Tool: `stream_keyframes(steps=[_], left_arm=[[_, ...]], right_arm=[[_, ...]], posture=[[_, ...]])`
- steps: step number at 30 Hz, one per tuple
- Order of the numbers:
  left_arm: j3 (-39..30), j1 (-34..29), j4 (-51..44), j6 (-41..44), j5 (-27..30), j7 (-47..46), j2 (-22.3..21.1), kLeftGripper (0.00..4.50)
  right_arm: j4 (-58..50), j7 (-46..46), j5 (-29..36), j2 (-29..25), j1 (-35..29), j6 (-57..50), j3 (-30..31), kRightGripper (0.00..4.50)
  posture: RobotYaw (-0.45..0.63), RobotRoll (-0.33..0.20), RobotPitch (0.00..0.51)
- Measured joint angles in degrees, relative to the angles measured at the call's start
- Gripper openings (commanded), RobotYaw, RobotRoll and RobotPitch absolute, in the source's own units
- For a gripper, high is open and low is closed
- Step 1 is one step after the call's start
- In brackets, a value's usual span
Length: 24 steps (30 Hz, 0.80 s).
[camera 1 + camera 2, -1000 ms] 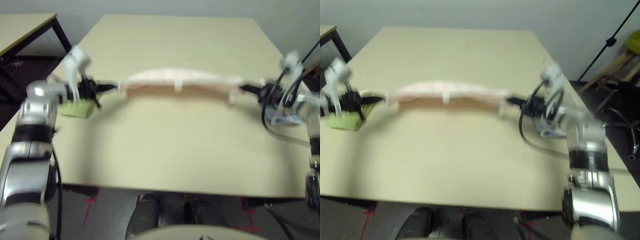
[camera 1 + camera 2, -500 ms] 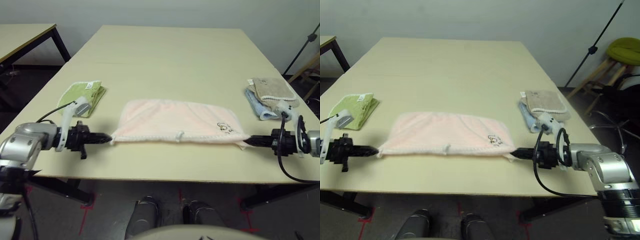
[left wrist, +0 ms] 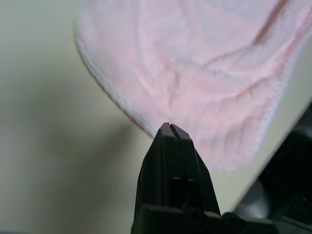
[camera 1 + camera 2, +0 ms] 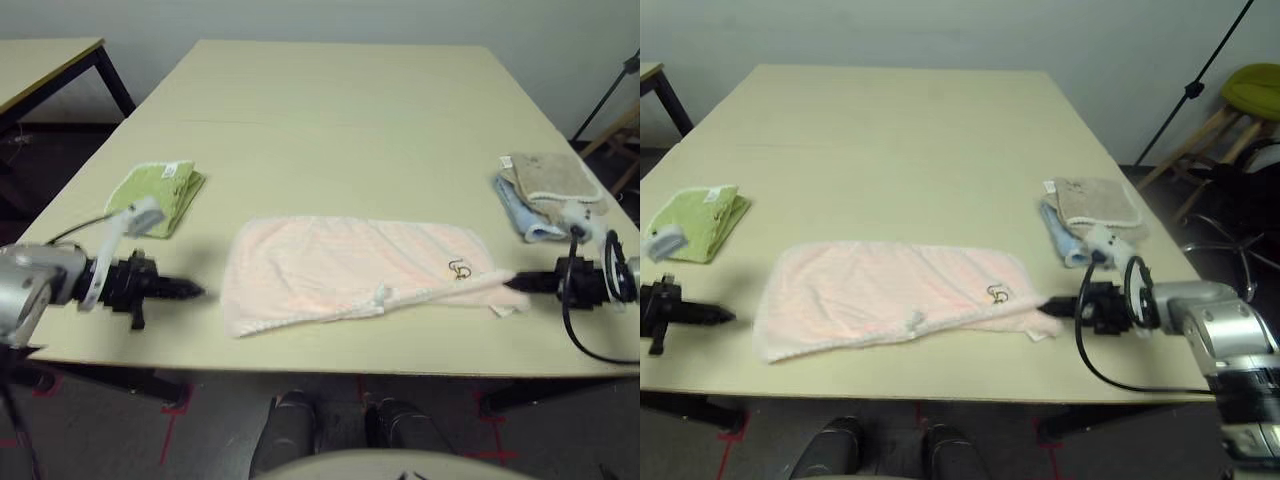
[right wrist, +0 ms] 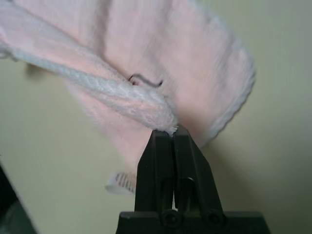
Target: Fold the towel and set it aside.
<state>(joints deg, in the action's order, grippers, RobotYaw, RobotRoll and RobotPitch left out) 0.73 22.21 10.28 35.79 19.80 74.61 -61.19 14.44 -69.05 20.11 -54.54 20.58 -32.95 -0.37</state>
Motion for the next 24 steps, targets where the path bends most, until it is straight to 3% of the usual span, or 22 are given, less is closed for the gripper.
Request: stream_keyframes(steps=[3, 7, 15, 18, 24], left_arm=[[2.05, 5.15, 5.03, -4.34, -3.19, -1.47, 3.32, 0.02], [3.06, 8.48, 8.13, -6.28, -5.09, -1.25, 4.62, 0.02], [1.01, 2.85, -0.50, -1.22, -1.53, -0.40, 4.40, 0.02], [-2.89, -2.66, -9.63, 1.34, 2.08, -2.10, 4.59, 0.59], [-10.35, -20.18, -30.27, 7.87, 8.97, -2.99, 0.82, 2.63]], right_arm=[[2.96, 0.94, -2.19, 1.69, 2.81, 3.02, 1.00, 0.00], [4.63, 0.84, -3.28, 2.36, 3.69, 4.33, 1.53, 0.00], [3.43, 0.62, -3.21, 2.71, 3.35, 3.77, 1.51, 0.00], [2.30, 0.90, -3.08, 3.11, 3.07, 3.20, 1.46, 0.00], [1.11, 0.99, -2.79, 3.14, 2.50, 2.14, 1.12, 0.00]], posture=[[0.12, 0.000, 0.080], [0.10, 0.000, 0.081], [0.11, 0.000, 0.093], [0.11, 0.000, 0.104], [0.12, 0.000, 0.125]])
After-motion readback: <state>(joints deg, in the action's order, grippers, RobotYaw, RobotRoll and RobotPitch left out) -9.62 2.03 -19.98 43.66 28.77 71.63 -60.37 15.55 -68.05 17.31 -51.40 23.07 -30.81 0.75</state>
